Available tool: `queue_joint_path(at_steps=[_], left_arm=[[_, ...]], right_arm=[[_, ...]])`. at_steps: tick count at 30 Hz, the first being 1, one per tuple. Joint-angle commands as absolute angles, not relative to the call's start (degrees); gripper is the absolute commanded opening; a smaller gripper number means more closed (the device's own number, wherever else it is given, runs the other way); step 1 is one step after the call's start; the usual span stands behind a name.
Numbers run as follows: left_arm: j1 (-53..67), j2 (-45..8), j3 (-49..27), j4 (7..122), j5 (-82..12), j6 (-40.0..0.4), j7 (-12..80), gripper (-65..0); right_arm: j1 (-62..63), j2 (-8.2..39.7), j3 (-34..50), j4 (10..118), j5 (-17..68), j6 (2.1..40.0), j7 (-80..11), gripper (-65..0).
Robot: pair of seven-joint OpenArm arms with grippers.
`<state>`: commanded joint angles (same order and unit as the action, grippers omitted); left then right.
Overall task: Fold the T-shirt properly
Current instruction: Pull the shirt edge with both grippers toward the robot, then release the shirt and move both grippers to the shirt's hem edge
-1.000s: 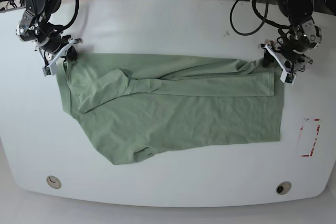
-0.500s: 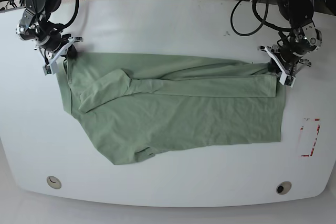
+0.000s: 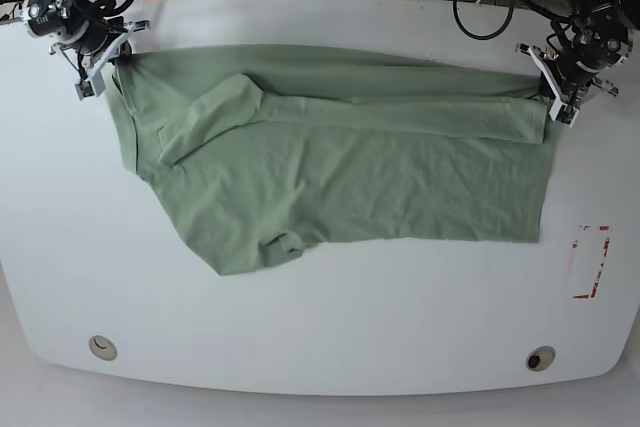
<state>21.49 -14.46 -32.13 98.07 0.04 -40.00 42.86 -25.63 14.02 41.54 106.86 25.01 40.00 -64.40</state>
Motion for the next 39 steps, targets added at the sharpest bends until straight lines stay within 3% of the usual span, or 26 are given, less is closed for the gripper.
queue_joint_path(at_steps=[10, 13, 16, 18, 21, 26, 34, 39], left_arm=[[30.73, -14.37, -32.66, 104.40, -0.04, -40.00, 42.86, -61.1], [30.81, -14.37, -32.75, 104.22, -0.04, -40.00, 42.86, -55.7], [30.81, -14.29, -32.75, 104.48, -0.04, -40.00, 42.95, -43.2], [30.81, -14.29, -33.19, 104.57, -0.04, -40.00, 42.95, -32.4], [30.64, -14.02, -34.42, 105.19, -0.04, -40.00, 42.95, -25.3], [29.05, -13.49, -34.86, 109.58, -1.45, -40.00, 48.31, -25.0], [27.38, -13.85, -40.13, 111.60, -13.05, -40.00, 50.68, -25.1], [22.90, -13.58, -39.96, 111.60, -10.95, -40.00, 50.68, -25.3]], right_arm=[[-32.22, 10.95, 41.98, 111.60, 24.92, 40.00, -64.57, -65.0], [-32.40, 10.95, 41.98, 111.60, 24.92, 40.00, -64.57, -62.0], [-32.48, 10.95, 41.98, 111.69, 24.92, 40.00, -64.57, -48.5], [-32.57, 10.86, 42.07, 111.78, 24.92, 40.00, -64.57, -34.7], [-32.84, 10.86, 42.07, 111.87, 25.01, 40.00, -64.57, -23.8], [-32.84, 10.77, 42.15, 113.63, 26.51, 40.00, -64.40, -26.2], [-31.25, 9.27, 51.30, 113.71, 41.10, 40.00, -64.48, -27.7], [-25.98, 10.15, 51.03, 113.54, 41.54, 40.00, -64.57, -27.7]])
